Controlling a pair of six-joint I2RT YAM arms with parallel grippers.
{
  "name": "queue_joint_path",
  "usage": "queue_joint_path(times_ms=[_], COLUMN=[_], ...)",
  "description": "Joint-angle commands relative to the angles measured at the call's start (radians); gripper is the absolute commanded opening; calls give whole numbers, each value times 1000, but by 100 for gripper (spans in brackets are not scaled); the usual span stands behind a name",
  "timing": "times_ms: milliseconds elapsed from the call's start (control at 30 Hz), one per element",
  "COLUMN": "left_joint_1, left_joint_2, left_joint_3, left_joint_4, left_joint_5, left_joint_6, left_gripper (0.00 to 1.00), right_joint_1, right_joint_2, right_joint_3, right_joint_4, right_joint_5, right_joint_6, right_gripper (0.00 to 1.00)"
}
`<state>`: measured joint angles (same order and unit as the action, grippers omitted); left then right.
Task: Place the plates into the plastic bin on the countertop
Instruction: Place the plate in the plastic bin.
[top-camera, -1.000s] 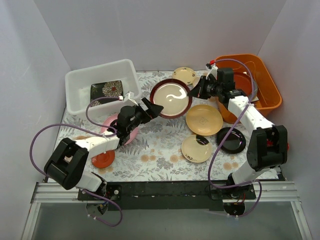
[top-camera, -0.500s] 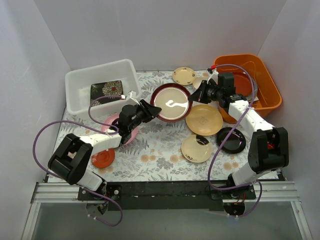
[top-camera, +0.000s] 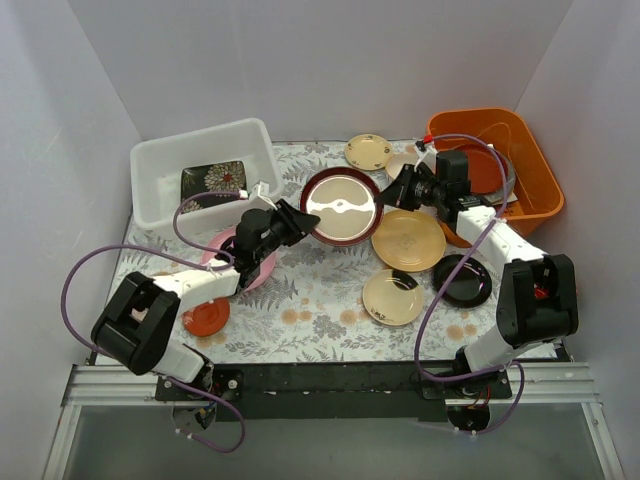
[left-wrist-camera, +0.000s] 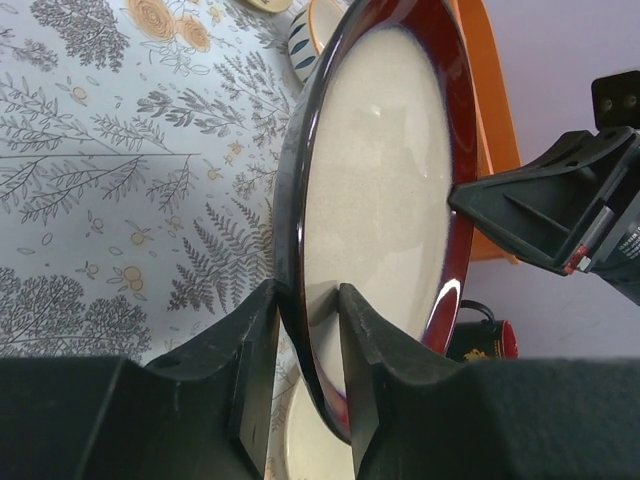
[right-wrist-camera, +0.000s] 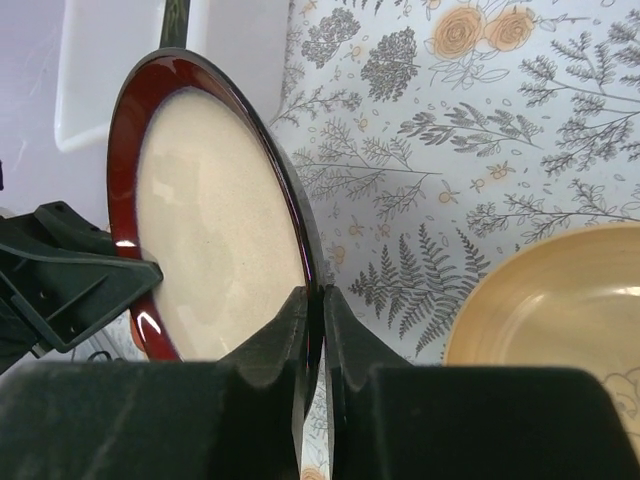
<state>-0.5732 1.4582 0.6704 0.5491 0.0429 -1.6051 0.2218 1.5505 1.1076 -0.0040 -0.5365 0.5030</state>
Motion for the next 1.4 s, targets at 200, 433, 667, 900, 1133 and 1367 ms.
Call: queue_joint_path(times_ms=[200, 433, 667, 900, 1133, 1367], left_joint_1=[-13, -13, 4, 42, 96, 209], left_joint_2=[-147, -212, -251, -265, -285, -288], left_joint_3=[31, 40, 69, 84, 100, 149], left_joint_4=[-81, -118, -182, -196, -213, -253], left_joint_5=[-23, -61, -112, -109, -103, -52], left_joint_6=[22, 36, 34, 34, 22, 25], left_gripper=[0, 0, 0, 0, 0, 0], right_joint_1=[14, 14, 14, 14, 14, 14], right_joint_2=[-67, -93, -119, -118, -118, -139], right_joint_3=[-25, -41, -68, -61, -83, -117], right_joint_4=[242, 240, 236, 231, 225, 211], right_joint_5=[-168, -141, -126, -125, -129, -129], right_joint_6=[147, 144, 138, 135, 126, 100], right_gripper=[55, 70, 76, 77, 77, 77])
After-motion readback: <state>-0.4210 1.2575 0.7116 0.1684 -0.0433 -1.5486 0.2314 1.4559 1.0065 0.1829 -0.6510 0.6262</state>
